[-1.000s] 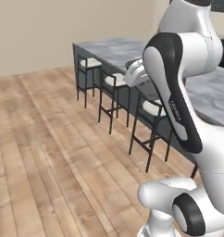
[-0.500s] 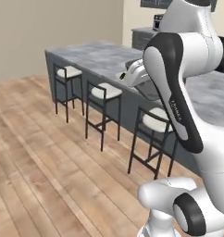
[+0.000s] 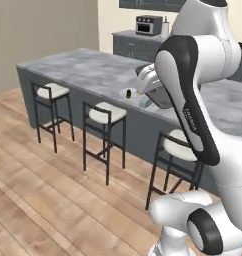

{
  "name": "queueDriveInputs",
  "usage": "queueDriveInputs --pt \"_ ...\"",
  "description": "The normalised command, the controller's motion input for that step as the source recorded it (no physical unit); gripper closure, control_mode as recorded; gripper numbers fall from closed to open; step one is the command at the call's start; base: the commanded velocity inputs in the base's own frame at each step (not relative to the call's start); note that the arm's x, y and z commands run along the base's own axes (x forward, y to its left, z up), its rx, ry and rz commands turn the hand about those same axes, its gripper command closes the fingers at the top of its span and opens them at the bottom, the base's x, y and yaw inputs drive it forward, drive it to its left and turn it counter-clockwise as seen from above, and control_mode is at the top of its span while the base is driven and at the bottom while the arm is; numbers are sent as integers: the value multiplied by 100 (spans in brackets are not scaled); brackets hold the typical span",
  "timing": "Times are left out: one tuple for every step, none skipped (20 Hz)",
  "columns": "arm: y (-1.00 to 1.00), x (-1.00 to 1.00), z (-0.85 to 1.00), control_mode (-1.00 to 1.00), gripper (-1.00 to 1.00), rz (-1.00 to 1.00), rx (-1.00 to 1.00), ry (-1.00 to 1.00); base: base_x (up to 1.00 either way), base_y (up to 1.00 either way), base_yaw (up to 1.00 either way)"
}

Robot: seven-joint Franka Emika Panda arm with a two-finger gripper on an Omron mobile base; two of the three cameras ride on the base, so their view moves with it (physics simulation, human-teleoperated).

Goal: Retrieve the tupperware and aluminum foil from the cabinet and place them on the dining counter near the plate with cucumber and shrimp to prepare for storing leftovers.

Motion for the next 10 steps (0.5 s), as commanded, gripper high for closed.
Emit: queueDriveInputs --pt "0 0 0 100 100 0 0 0 100 62 -38" --pt "0 0 0 100 100 0 0 0 100 61 -38" --pt "0 0 0 100 100 0 0 0 100 63 -38" --pt "0 0 0 100 100 0 0 0 100 63 -38" --pt "0 0 0 100 100 0 0 0 100 63 -38" --pt "0 0 0 100 100 0 0 0 100 63 -37" --pt "0 0 0 100 100 0 0 0 100 63 -37" --pt "0 0 0 100 100 0 0 0 100 63 -38" --pt "0 0 0 100 100 0 0 0 100 61 -38" --pt "0 0 0 100 100 0 0 0 100 60 -38"
